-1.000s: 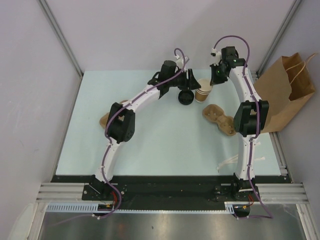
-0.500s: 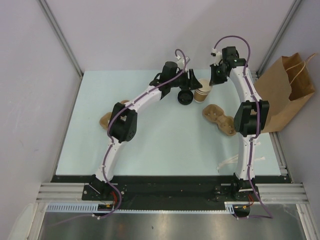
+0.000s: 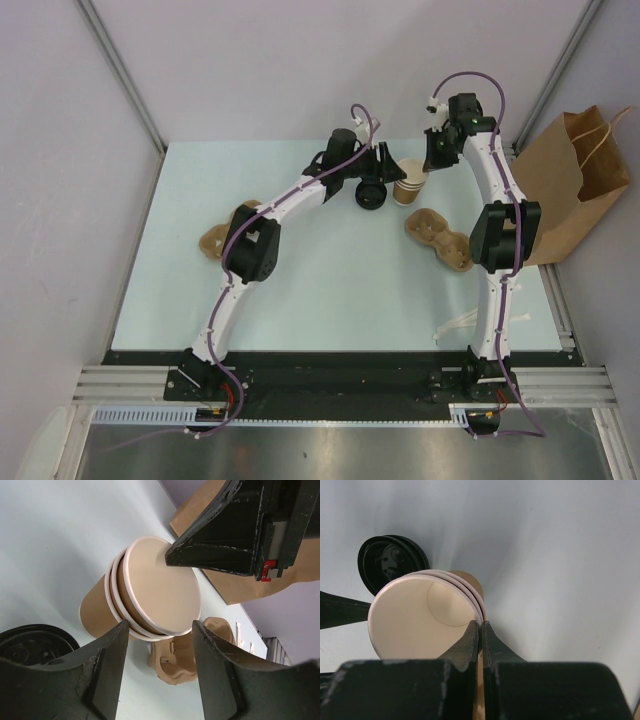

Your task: Pack the takeout coffee

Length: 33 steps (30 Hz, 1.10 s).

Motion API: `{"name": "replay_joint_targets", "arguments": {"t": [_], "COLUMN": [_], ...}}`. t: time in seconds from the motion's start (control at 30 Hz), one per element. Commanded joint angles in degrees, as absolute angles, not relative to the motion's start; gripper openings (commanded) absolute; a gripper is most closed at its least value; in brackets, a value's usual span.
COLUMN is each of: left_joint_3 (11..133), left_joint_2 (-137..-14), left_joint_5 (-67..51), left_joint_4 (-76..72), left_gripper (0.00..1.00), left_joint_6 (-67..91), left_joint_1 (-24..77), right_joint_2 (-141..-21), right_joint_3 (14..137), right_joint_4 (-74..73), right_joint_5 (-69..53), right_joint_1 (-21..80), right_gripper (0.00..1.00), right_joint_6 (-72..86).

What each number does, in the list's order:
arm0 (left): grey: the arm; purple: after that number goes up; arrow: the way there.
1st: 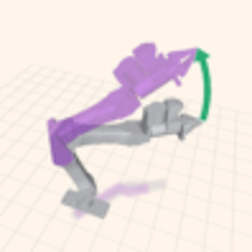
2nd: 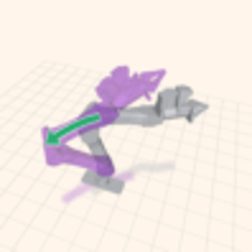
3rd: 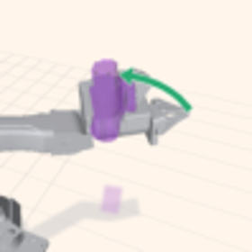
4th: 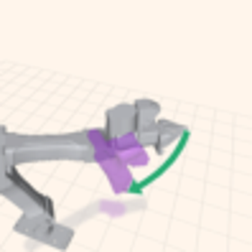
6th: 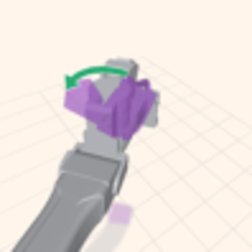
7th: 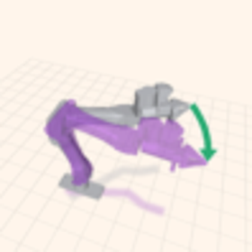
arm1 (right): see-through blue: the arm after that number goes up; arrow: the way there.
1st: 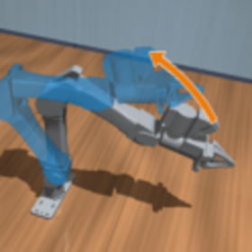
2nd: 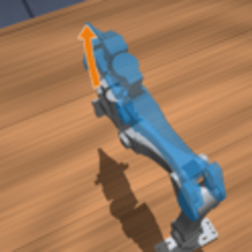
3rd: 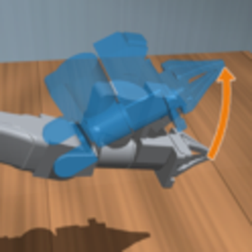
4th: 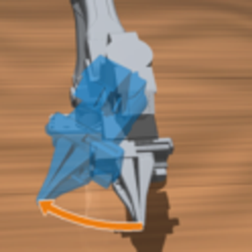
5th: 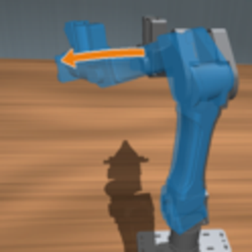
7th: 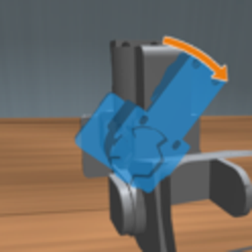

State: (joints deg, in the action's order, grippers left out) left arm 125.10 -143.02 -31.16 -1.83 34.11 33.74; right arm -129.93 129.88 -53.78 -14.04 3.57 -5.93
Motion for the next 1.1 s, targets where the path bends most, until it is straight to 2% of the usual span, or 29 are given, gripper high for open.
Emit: {"name": "replay_joint_targets", "arguments": {"t": [0.0, 0.33, 1.07], "left_joint_3": [127.09, 123.13, 117.07], "left_joint_2": [-143.44, -138.95, -134.65], "left_joint_5": [-33.92, -34.27, -31.29], "left_joint_4": [-5.79, -12.48, -11.34], "left_gripper": [0.58, 0.55, 0.52], "left_joint_6": [36.64, 40.16, 38.23], "left_joint_1": [34.19, 33.92, 33.4], "right_joint_2": [-125.86, -124.89, -124.28], "right_joint_3": [130.87, 127.27, 125.68], "right_joint_4": [-53.53, -50.89, -49.4], "right_joint_5": [-16.27, -14.68, -13.71], "right_joint_1": [3.6, 3.52, 3.34], "right_gripper": [0.0, 0.0, 0.0], "right_joint_6": [-4.66, -5.1, -5.36]}}
